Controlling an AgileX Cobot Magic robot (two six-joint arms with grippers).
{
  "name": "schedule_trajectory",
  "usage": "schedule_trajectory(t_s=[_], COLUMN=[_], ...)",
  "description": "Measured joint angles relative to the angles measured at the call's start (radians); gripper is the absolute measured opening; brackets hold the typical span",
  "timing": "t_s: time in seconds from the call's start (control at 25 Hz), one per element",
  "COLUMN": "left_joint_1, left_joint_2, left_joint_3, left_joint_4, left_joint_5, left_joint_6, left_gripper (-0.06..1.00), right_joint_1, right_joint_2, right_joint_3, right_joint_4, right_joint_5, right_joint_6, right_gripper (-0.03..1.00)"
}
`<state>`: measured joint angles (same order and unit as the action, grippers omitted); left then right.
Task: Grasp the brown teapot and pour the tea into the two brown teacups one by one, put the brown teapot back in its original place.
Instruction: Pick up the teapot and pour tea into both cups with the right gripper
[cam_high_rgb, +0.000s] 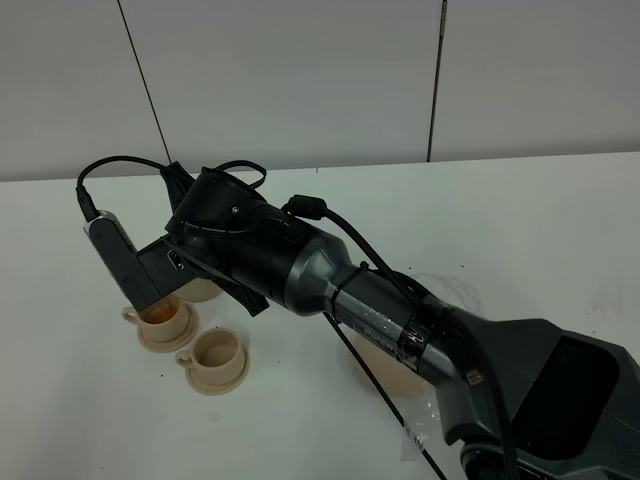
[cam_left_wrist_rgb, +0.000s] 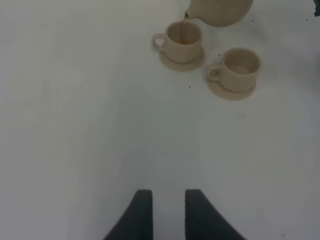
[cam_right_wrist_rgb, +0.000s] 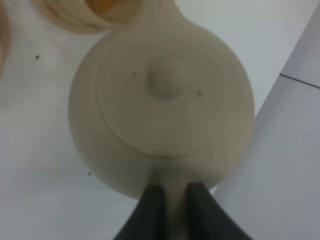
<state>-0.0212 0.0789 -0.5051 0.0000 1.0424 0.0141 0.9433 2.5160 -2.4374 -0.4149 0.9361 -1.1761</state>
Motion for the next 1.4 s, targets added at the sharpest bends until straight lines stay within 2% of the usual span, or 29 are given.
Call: schedule_trajectory(t_s=[0.68,1.4], left_joint_1=[0.000,0.000], left_joint_2=[0.000,0.000], left_joint_3=[0.000,0.000], left_joint_4=[0.000,0.000], left_joint_5=[0.000,0.000], left_joint_6=[0.000,0.000], left_gripper=[0.23,0.23], right_joint_1=[0.000,0.024], right_joint_2=[0.000,0.008], right_joint_3=[0.000,0.000], right_joint_4=[-0.006,-0.056], right_joint_5=[0.004,0.007], right_joint_6=[0.007,0.018], right_gripper=[0.10,0.10])
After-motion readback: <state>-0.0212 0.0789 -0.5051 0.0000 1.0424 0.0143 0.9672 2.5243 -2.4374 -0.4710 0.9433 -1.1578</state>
